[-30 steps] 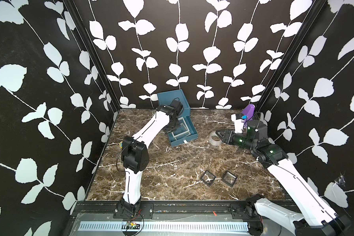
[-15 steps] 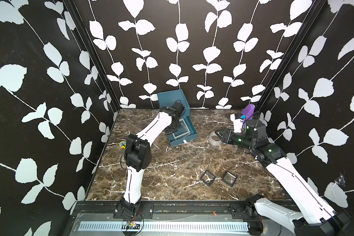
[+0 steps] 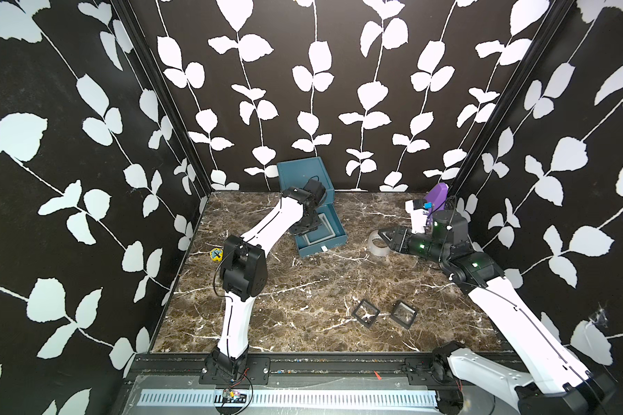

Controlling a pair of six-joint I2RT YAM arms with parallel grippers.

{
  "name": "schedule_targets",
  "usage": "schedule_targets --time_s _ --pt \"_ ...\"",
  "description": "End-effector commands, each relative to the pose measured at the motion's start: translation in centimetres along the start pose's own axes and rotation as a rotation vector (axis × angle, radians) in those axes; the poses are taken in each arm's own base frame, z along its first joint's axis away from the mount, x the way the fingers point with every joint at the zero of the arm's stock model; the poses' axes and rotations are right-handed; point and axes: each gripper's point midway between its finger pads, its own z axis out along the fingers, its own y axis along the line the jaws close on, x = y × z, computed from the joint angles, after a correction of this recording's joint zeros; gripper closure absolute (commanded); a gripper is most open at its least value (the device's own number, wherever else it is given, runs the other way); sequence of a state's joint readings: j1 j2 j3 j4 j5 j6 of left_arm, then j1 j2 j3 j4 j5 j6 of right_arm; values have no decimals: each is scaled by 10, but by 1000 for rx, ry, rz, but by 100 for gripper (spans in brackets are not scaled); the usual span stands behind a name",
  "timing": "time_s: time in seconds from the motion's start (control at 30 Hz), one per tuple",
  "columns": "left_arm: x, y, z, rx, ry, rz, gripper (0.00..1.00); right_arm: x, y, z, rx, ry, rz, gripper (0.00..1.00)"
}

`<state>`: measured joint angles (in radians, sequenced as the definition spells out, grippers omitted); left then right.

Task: Place the brooch boxes into the drawer by color
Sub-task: Place the brooch box in the drawer.

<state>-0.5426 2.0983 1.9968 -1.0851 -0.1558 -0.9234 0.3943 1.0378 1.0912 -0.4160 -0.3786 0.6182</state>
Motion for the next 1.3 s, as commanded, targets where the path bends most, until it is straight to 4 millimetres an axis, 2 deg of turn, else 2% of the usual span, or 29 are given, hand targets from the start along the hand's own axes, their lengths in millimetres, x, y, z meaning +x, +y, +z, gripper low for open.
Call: schedule_targets --time_s 0.0,0.13,0.37,0.4,0.47,0.5,0.57,0.63,0.77,0.9,1.07,1.27 --pt "-7 -5 -19 39 -42 -4 67 -7 11 -5 -40 -31 -16 60" --pt "-14 -10 -39 84 -89 -12 68 -5 11 -3 -43 -24 -4 60" --pt "-20 -27 -98 259 -190 -1 65 7 2 12 -33 24 80 59" --pt "-21 -26 -108 288 -212 -8 61 10 2 17 -32 35 94 59" --pt "-23 -20 -127 329 -265 -22 43 16 2 27 -32 52 125 59" --pt "-27 -15 -138 351 -305 -26 39 21 1 33 -31 61 147 59" --pt "-35 -7 -155 394 -362 -34 33 27 1 44 -36 68 191 59" --pt "-43 -1 -161 441 -372 -40 31 33 1 55 -43 65 240 59" --pt "-66 1 -157 564 -326 -44 29 43 -8 77 -42 61 350 59" --pt "-89 8 -150 612 -302 -32 28 51 -18 95 -25 75 443 60" --pt "-114 13 -128 665 -245 -27 27 63 -28 114 -21 84 545 60" --pt "-128 20 -100 660 -208 -20 29 67 -32 121 7 91 553 60"
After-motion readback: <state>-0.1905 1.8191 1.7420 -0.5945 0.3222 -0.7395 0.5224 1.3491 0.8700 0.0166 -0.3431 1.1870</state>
